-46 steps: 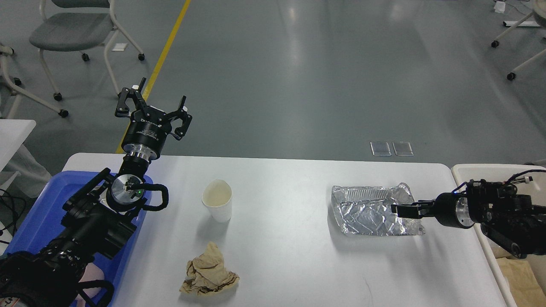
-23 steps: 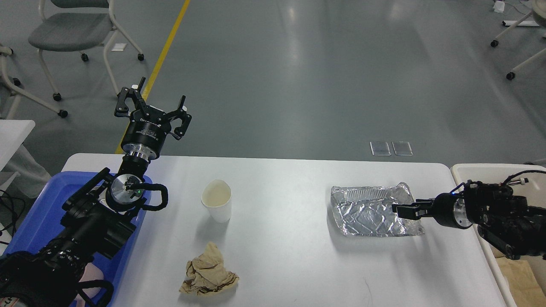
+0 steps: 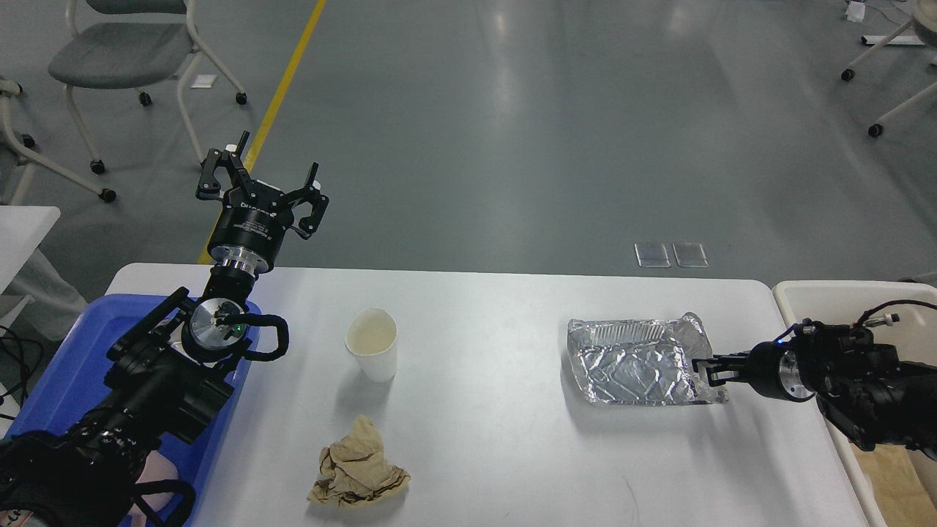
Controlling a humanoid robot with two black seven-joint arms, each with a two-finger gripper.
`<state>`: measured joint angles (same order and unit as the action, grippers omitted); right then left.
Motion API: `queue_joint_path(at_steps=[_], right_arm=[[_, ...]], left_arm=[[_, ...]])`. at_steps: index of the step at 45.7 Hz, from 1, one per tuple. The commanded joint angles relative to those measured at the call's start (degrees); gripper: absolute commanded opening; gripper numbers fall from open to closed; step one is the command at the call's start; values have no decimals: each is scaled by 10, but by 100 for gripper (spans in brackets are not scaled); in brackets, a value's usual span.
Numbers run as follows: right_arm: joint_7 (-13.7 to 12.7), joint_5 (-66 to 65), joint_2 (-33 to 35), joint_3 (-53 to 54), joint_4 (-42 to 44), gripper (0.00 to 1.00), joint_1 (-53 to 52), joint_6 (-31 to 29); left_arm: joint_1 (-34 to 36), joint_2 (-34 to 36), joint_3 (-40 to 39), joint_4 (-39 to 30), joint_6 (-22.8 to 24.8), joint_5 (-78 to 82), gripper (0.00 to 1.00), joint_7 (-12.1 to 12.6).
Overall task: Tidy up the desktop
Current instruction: 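Grasp the foil tray edge with the right gripper and lift it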
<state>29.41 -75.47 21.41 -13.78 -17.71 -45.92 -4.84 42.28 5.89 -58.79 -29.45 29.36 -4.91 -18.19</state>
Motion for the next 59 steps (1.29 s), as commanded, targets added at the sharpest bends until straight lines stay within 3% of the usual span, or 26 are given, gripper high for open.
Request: queue_joint_path(at_steps=[1,19,32,47,59], right_arm=[[-1,11,-1,-3,3,0,1,-9],[8,47,0,-2,-7,0,-8,-40],[48,48,16,-2,-26,0,-52,-90],[50,111,105,6,-194,0,-125,-155],[44,154,205,15,-341,0,-154,-159]], left_arm=[[0,0,0,0,0,0,97,1],[-1,0,2,0,0,1,97,0],[-8,3,5,-1,-9,7,97,-21],[-12,6,5,-1,-13,7,97,-22],[-13,9,5,-1,-13,8,97,-22]])
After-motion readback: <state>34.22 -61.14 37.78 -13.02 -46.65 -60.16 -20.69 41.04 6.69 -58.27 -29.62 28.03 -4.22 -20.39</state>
